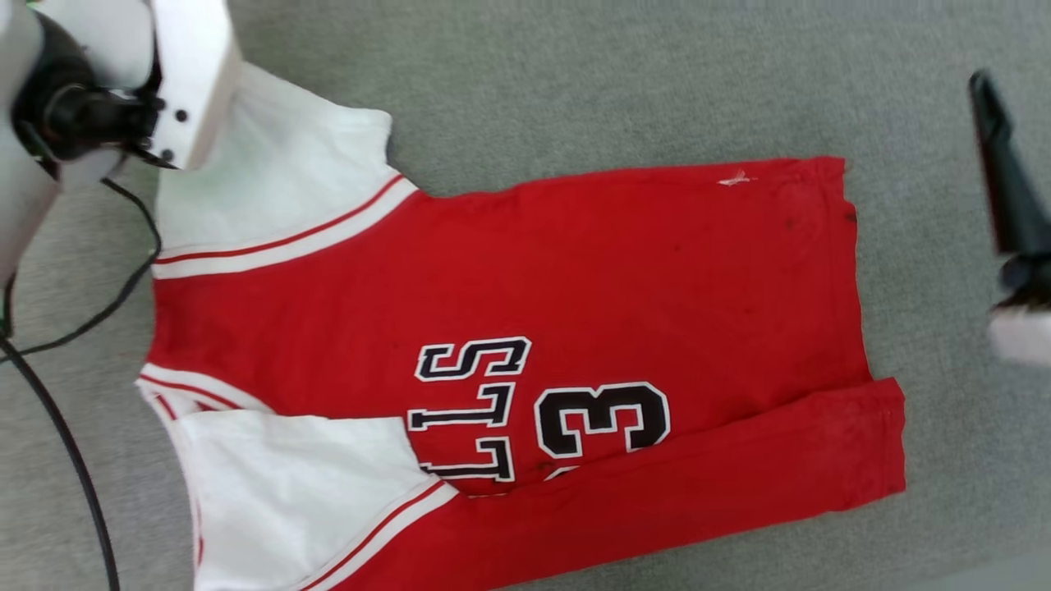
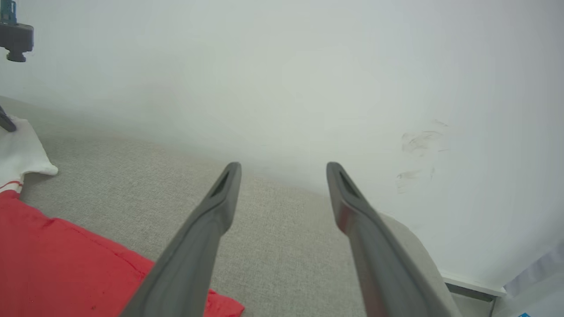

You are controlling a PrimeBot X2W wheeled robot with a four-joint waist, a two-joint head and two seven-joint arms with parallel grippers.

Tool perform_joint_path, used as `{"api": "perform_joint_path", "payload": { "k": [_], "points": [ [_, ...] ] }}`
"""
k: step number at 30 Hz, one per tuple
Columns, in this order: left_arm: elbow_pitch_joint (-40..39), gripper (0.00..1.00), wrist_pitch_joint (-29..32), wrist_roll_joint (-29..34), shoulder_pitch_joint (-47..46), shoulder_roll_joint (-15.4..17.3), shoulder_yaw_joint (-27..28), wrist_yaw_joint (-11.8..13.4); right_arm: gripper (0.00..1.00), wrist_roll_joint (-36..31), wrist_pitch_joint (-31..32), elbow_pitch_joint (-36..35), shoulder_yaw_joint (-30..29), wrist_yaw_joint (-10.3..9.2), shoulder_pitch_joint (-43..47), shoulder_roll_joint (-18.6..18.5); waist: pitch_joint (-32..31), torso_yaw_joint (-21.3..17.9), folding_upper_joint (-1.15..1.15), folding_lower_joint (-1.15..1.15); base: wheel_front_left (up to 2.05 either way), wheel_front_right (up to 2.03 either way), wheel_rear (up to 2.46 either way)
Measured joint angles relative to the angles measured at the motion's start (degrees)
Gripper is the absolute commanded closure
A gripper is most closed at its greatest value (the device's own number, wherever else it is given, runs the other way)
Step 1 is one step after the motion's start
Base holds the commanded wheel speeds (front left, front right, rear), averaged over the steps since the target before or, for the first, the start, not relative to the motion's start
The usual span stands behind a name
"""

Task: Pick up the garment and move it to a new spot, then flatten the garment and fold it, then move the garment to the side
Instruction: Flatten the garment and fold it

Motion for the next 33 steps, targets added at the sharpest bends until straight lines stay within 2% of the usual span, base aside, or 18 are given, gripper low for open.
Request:
{"api": "perform_joint_path", "payload": {
  "k": [3, 6, 13, 16, 19, 23, 29, 33],
  "points": [
    [-1.7, 1.00, -1.6, 0.0, 0.5, -0.5, -0.6, -0.2, 0.00, 1.6, 6.7, 0.5, 1.2, 0.00, -4.2, -5.0, -1.6, 1.2, 0.00, 0.00, 0.00, 0.00, 0.00],
    [-3.6, 1.00, -2.8, -0.1, 1.0, -0.6, -1.4, -0.3, 0.00, 6.3, 17.3, 2.3, 4.1, 0.00, -7.8, -9.5, -3.1, 2.7, 0.00, 0.00, 0.00, 0.00, 0.00],
    [-8.4, 1.00, -5.0, -0.2, 2.3, -0.7, -3.6, -0.5, 0.00, 21.0, 44.6, 6.9, 17.8, 0.00, -18.3, -22.2, -5.2, 6.1, 0.00, 0.00, 0.00, 0.00, 0.00],
    [-9.8, 1.00, -5.8, -0.5, 2.3, -1.1, -4.3, -0.5, 0.00, 27.5, 54.8, 8.2, 23.5, 0.00, -21.9, -25.7, -5.3, 7.6, 0.00, 0.00, 0.00, 0.00, 0.00],
    [-10.6, 1.00, -6.6, -0.6, 2.3, -1.4, -4.9, -0.5, 0.00, 31.3, 62.6, 9.9, 27.3, 0.01, -26.2, -26.9, -5.0, 9.0, 0.00, 0.00, 0.00, 0.00, 0.00],
    [-11.4, 1.00, -7.6, -0.6, 1.6, -2.1, -5.3, -0.5, 0.00, 34.0, 69.2, 14.6, 30.0, 0.00, -29.6, -26.3, -3.9, 10.5, 0.00, 0.00, 0.00, 0.00, 0.00],
    [-12.8, 1.00, -8.9, -1.0, 0.2, -2.3, -6.8, -0.5, 0.00, 34.7, 70.4, 22.9, 31.7, 0.00, -31.1, -21.9, -1.5, 12.5, 0.00, 0.00, 0.00, 0.00, 0.00],
    [-13.5, 1.00, -9.4, -1.2, -0.7, -2.0, -7.4, -0.5, 0.00, 34.6, 69.1, 25.5, 33.4, -0.01, -30.2, -20.7, -0.3, 13.0, 0.00, 0.00, 0.00, 0.00, 0.00]
  ]
}}
